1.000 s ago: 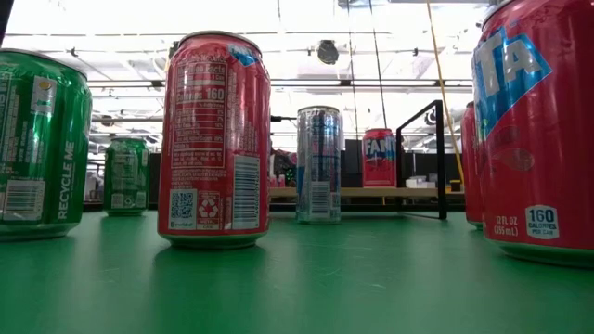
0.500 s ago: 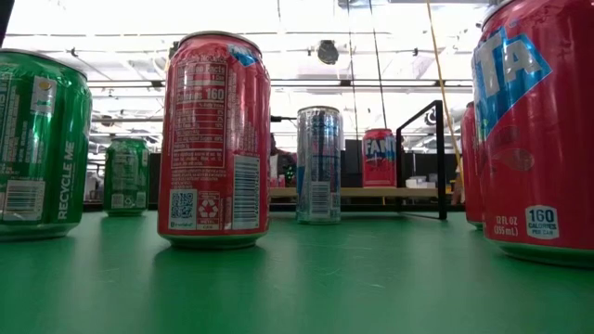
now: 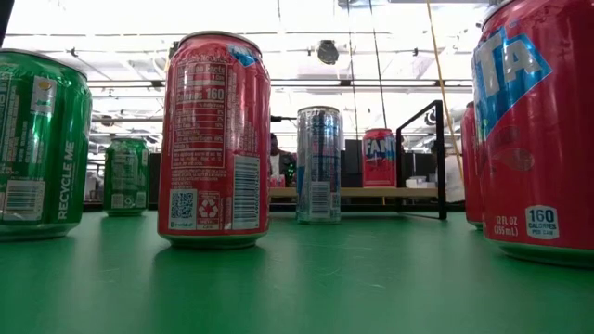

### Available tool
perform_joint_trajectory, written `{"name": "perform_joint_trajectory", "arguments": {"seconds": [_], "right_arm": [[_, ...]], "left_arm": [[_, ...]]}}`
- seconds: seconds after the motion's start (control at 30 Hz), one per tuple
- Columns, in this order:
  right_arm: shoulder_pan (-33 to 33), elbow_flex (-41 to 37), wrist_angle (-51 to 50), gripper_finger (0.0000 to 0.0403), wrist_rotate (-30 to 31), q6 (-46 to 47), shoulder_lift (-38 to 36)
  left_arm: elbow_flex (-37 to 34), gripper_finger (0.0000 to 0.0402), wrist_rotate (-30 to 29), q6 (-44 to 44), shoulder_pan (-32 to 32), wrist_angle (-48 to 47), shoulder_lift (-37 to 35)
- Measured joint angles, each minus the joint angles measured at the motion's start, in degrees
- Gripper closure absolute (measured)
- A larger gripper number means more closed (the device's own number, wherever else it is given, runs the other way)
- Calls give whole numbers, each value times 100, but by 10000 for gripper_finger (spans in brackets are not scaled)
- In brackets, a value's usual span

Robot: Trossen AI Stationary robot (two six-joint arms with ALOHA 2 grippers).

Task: Place canned beverage on shelf
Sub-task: Put the red soda can on the shelf

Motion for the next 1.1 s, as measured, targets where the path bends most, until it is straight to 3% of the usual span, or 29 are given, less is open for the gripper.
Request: {"name": "perform_joint_trajectory", "arguments": {"seconds": [0.43,0.77,0.93,1.1], "right_arm": [[0,265,-61,84,33,-185,241],[-26,257,-319,23,273,-507,242],[-26,257,-455,34,305,-578,288],[-29,255,-461,71,323,-676,310]], "left_arm": [[0,121,-23,72,95,52,0],[0,121,-227,133,166,43,0],[2,121,-194,181,237,-25,0],[12,121,-25,199,297,-120,-4]]}}
